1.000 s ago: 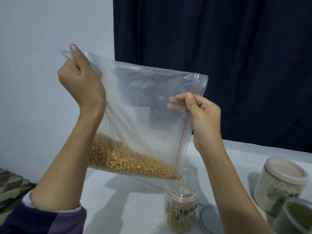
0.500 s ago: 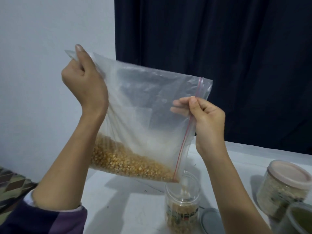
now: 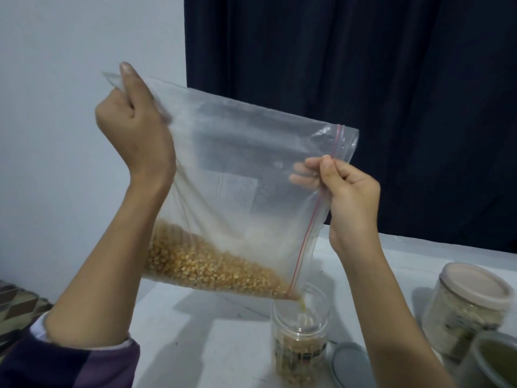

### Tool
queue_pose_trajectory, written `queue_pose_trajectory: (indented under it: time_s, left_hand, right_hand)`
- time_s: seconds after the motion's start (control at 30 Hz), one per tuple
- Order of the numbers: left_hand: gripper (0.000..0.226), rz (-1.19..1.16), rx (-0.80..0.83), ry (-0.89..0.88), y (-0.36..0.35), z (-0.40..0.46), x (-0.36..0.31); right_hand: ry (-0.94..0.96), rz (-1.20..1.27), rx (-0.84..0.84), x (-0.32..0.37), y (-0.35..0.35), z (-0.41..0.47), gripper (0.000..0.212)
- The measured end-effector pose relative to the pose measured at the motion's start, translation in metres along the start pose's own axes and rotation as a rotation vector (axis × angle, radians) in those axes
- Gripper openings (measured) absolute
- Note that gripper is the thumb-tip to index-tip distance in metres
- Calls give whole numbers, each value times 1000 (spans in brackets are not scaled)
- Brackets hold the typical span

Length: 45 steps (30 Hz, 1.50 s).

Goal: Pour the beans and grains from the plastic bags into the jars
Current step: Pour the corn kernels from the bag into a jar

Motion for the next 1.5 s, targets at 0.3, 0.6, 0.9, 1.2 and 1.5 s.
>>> queue_pose_trajectory:
  time_s: [0.3,0.6,0.9,1.2,1.5]
  left_hand:
    - [52,-20,16,8,0,-5,-3]
    - [54,-19,20,19,1,-9,-2]
    - [52,8,28,9,-3,-15,-2]
    - [52,26,29,9,-5,-17,-1]
    - [52,25,33,8,-5,-17,-1]
  right_hand:
    - [7,-11,-7,-2,1,-5,24]
    - [-21,23,9,-3,2,-4,23]
    - [-16,-5,-29,-5,10,-3,23]
    - [-29,-17,-2,-6,8,-3,24]
    - [-37,-5,-26,-8,10,-1,24]
Point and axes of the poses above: each hand's wrist, its own z-axis towards the middle knuckle, its own y-axis out of the back of the hand, x = y × z, the point moved 8 cm from there along z, towards the middle knuckle, and after that the axes turned 4 degrees about z, right-handed, at the moved point
